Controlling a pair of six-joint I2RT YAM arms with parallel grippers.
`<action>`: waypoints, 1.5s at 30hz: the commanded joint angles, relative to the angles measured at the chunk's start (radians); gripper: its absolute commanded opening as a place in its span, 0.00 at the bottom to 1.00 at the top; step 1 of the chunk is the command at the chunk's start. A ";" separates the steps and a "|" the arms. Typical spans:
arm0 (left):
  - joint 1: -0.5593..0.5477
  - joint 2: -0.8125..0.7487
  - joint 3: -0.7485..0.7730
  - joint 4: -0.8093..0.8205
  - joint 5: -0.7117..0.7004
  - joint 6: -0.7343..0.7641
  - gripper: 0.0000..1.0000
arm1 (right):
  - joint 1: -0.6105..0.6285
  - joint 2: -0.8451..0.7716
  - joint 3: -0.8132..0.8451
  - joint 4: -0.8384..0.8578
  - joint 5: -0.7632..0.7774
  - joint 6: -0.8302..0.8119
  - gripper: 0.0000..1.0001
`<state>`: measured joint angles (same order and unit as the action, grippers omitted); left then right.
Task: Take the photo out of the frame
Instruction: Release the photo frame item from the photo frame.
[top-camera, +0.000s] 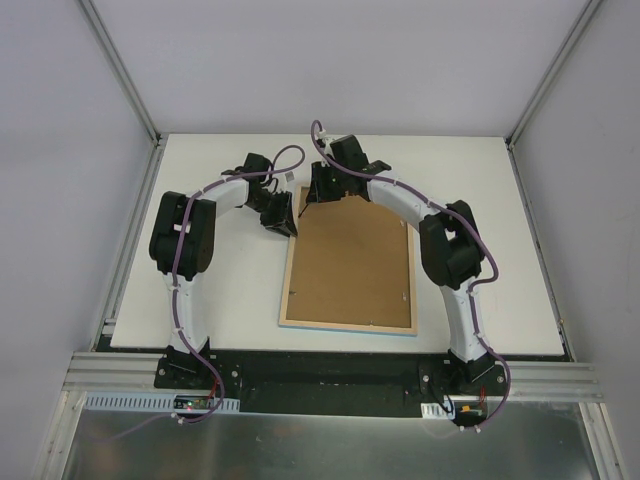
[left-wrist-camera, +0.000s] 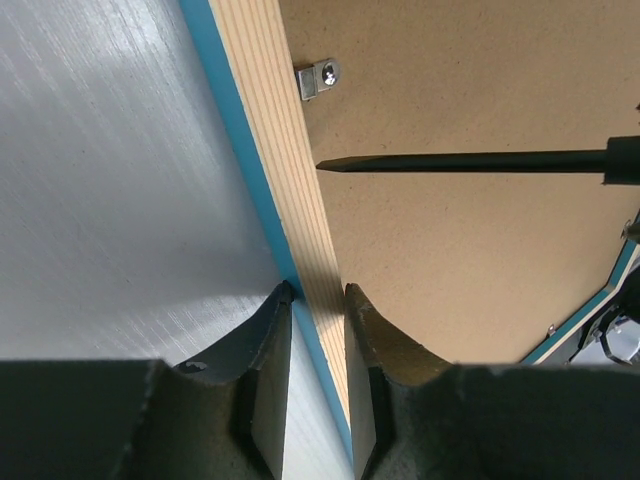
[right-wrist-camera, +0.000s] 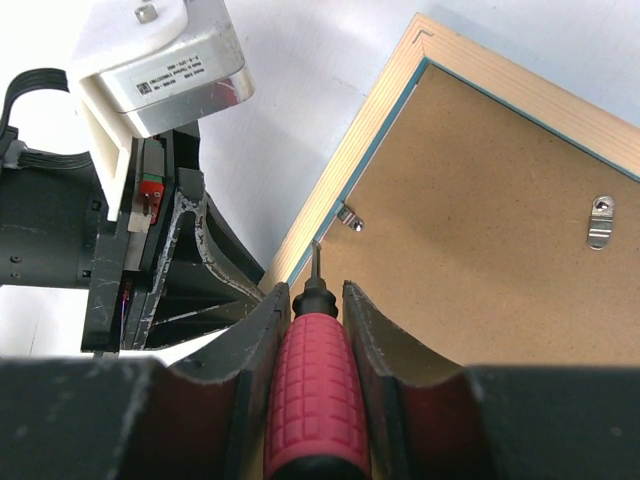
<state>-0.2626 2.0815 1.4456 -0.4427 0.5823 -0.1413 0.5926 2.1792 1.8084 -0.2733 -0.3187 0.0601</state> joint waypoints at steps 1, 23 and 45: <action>-0.010 0.043 -0.011 -0.024 -0.081 0.017 0.15 | 0.003 0.001 0.048 0.025 -0.014 0.001 0.01; -0.017 0.038 -0.014 -0.022 -0.079 0.019 0.06 | 0.001 0.044 0.095 0.011 0.026 -0.025 0.01; -0.018 0.029 -0.017 -0.022 -0.081 0.022 0.04 | 0.000 0.047 0.114 0.003 0.073 -0.051 0.01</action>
<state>-0.2630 2.0815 1.4456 -0.4427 0.5812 -0.1471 0.5926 2.2356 1.8816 -0.2825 -0.2726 0.0380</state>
